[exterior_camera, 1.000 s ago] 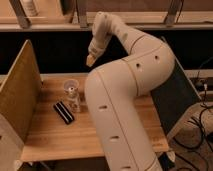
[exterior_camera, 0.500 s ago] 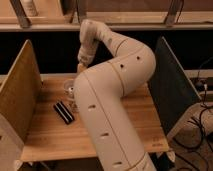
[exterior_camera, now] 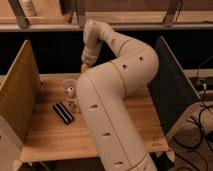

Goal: Knock the bottle over

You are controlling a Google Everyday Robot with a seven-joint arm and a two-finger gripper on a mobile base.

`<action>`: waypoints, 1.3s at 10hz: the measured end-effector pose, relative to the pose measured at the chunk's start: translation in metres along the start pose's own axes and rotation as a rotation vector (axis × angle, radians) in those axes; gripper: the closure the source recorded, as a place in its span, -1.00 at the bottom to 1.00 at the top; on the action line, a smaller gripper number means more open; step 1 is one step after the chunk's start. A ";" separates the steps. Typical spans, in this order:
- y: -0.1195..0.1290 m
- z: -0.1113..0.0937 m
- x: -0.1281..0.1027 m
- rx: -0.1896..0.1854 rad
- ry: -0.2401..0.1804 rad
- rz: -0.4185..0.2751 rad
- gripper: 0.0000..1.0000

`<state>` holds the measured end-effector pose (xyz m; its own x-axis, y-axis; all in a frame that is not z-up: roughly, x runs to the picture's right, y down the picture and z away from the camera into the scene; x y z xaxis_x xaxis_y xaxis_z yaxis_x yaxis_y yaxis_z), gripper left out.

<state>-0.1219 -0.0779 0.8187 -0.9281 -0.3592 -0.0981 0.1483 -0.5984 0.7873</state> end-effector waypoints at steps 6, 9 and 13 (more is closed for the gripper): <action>-0.040 0.068 0.089 0.162 -0.042 -0.267 1.00; -0.075 0.107 0.126 0.273 -0.078 -0.396 1.00; -0.090 0.119 0.120 0.323 -0.152 -0.385 1.00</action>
<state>-0.2874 0.0184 0.8084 -0.9373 -0.0344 -0.3468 -0.3039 -0.4066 0.8616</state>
